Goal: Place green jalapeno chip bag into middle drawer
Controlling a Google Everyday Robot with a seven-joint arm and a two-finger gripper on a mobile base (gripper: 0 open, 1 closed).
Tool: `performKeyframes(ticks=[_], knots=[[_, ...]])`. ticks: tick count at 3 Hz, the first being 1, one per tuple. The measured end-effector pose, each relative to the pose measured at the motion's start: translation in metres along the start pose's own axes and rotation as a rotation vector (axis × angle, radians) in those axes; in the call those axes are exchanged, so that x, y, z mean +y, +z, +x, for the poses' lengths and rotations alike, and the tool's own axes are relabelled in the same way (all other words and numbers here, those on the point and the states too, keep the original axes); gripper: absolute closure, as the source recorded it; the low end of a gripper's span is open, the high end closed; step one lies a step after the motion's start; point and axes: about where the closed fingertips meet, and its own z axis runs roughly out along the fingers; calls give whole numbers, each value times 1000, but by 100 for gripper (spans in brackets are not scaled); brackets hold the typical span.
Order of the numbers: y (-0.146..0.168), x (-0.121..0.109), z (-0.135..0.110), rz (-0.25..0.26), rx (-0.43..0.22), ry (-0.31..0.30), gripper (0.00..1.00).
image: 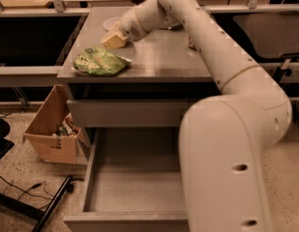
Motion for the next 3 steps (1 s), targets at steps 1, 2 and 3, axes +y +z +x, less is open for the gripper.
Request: performKeyframes(ticks=[1,2,3], knots=[[-11,-1,-25,-4,180,-31,11],[-11,13,-24,-34,392,-53,0],[-8,23,2,-52,545,-5,0]])
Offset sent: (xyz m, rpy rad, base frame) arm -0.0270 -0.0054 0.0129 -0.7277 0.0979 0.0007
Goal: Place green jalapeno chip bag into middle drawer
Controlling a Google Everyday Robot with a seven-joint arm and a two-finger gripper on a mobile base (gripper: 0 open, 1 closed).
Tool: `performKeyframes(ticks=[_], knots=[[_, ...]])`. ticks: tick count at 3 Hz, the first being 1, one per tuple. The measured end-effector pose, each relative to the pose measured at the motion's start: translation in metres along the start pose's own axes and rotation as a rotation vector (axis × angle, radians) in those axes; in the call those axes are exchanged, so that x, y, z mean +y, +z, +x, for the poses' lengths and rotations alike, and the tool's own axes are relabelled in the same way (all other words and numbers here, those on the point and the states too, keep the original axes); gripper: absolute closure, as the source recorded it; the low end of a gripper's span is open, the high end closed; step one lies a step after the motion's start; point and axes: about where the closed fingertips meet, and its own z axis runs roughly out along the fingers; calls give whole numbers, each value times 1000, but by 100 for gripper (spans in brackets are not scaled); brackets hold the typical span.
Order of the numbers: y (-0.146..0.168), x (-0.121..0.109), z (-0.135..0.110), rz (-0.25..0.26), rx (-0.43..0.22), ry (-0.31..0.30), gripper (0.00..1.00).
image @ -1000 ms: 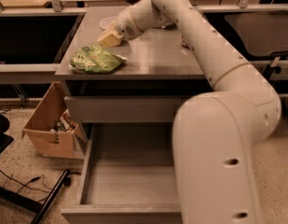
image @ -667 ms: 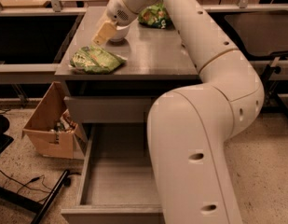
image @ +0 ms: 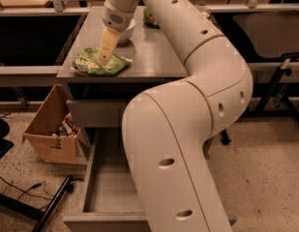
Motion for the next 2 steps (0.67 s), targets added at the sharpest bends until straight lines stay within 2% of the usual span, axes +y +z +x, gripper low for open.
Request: performKeyframes(ticks=[1,2], knots=[[24,7,26,-30,103,56,0],[46,13,41,-66,123,78,15]])
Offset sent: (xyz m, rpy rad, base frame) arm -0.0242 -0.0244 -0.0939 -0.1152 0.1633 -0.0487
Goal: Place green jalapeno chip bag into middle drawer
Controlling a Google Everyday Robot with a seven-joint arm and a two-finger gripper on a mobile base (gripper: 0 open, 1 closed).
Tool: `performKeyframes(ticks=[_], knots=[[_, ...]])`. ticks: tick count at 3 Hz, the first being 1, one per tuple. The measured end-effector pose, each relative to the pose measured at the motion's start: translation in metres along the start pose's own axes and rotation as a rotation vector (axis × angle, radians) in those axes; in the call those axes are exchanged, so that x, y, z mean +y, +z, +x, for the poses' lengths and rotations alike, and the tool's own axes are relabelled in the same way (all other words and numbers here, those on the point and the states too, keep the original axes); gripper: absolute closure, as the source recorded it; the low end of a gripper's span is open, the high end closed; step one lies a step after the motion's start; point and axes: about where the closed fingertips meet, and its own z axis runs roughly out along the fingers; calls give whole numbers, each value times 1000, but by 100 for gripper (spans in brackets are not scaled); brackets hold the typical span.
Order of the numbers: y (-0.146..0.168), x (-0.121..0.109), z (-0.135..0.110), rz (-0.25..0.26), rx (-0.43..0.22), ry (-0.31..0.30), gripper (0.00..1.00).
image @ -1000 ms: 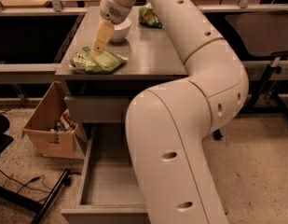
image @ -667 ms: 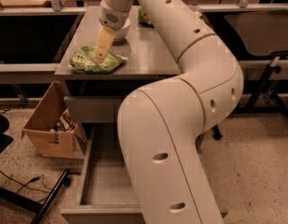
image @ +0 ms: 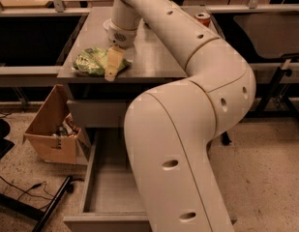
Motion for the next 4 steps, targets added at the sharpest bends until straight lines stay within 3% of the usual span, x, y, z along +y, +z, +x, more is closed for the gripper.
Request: performKeyframes(ticks=[1,3,4], knots=[[16,5,-20,-28,-61,-57,38],[18,6,-21,-29,-63,-61,85],[18,6,-21,-29,-63,-61,100]])
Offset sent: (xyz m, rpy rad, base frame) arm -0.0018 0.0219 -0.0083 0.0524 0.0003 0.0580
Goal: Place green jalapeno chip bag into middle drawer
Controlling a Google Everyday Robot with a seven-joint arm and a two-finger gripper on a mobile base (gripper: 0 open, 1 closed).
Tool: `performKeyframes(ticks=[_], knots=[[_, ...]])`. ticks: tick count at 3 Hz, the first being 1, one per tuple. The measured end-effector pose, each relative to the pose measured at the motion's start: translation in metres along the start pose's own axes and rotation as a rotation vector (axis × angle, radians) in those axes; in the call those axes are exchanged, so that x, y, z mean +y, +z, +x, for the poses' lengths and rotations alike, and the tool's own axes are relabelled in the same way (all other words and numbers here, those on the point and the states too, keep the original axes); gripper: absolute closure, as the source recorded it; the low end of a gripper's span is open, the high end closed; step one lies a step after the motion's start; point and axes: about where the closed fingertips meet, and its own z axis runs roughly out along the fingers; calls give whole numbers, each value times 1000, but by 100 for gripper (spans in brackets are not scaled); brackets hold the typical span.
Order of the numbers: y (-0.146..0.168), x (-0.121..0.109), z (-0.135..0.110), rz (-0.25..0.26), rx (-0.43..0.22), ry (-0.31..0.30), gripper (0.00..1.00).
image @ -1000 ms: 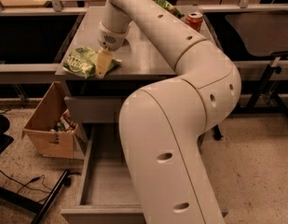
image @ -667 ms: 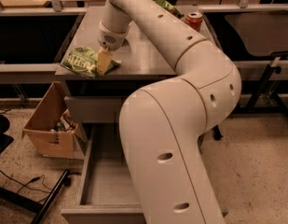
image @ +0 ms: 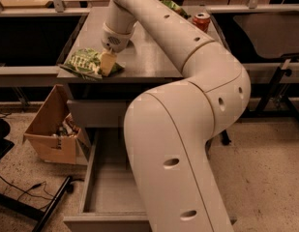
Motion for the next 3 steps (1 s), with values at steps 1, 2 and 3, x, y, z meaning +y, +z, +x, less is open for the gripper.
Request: performKeyframes(ticks=[1,2,3], knots=[[-2,0,0,1,0,0,100],[-44,10,9,64,9,17,100],[-106,31,37,195,15,104,100]])
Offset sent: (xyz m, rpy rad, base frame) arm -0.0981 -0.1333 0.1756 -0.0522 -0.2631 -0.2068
